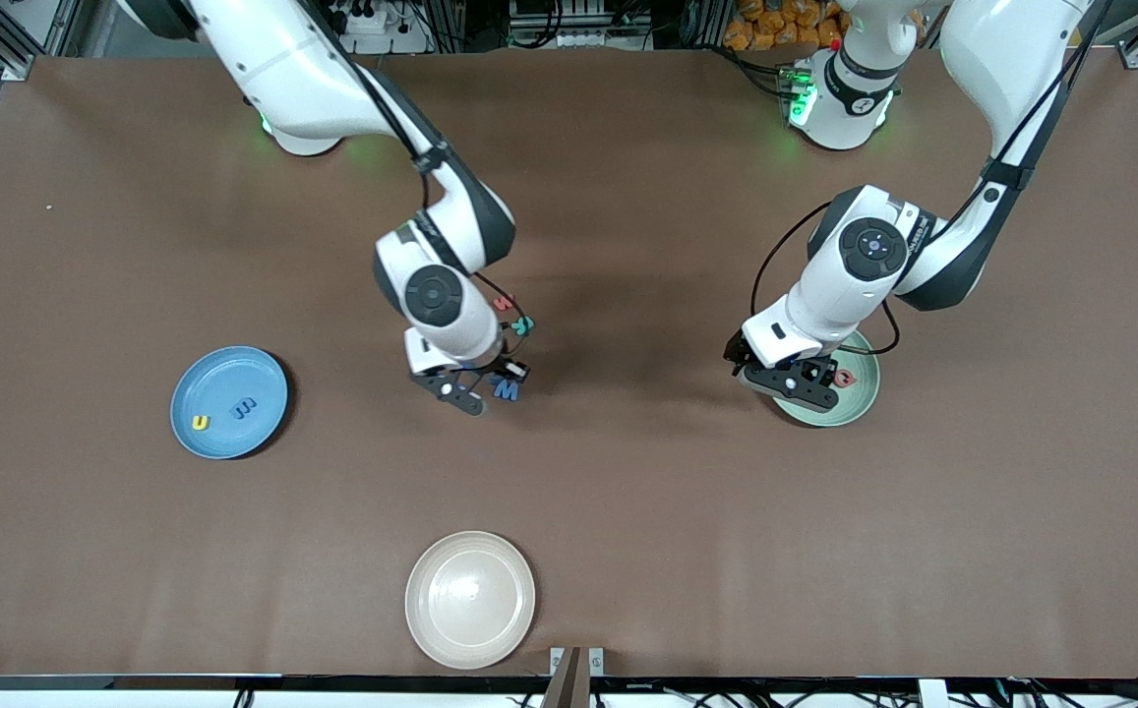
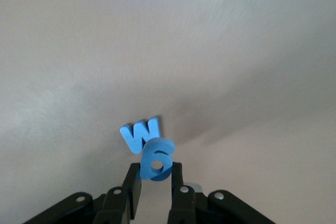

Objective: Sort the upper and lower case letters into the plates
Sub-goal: 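Carry the 6 with the right gripper and drop it on the blue plate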

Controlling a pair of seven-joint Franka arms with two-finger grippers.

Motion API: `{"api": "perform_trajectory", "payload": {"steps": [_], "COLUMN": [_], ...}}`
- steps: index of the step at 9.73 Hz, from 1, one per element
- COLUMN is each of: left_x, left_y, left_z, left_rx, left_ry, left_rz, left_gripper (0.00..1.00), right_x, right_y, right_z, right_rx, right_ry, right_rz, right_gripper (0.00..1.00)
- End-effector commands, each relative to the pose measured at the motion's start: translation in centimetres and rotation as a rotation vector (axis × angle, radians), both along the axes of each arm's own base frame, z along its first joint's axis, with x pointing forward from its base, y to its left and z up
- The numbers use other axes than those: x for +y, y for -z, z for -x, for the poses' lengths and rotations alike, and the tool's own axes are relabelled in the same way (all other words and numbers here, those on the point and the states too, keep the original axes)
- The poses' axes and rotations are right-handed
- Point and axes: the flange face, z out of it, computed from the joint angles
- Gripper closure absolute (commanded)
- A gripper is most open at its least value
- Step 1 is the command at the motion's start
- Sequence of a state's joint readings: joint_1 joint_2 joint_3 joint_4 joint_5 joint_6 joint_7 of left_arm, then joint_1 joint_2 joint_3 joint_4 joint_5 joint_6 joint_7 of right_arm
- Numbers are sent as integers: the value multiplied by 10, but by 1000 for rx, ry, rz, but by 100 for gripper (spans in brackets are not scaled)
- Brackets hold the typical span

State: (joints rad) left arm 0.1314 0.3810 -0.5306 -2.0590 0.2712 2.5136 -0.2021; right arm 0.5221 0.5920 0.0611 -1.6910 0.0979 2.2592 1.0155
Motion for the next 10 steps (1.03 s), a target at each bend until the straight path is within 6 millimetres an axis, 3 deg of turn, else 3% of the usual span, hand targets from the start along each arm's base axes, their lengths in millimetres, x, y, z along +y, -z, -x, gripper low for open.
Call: {"api": "perform_trajectory", "payload": {"steps": [1,3,5,8,10], "left_x": [-8,-34,-33,-36,-60], "left_y": [-2,-5,-2,-4,-5], "left_z": [-6,-6,-5,-7,-6], "left_rx": [-3,-6,2,10,11], "left_ry": [-33,-68,-72,-72,-116], "left_rz": [-3,19,16,10,34], "left_gripper": [0,0,0,0,0], "right_x": [-50,-119,-190,-309,-375], "right_y": [-35,-41,-43,-26,-12], "right_z": [-14,-39,-49,-48,-45], "right_rx": [19,43,57,98,122], "right_ry": [-72,-125,-191,-352,-414], "right_rz": [30,82,84,88,59], "right_gripper": [100,100,100,100,100]}}
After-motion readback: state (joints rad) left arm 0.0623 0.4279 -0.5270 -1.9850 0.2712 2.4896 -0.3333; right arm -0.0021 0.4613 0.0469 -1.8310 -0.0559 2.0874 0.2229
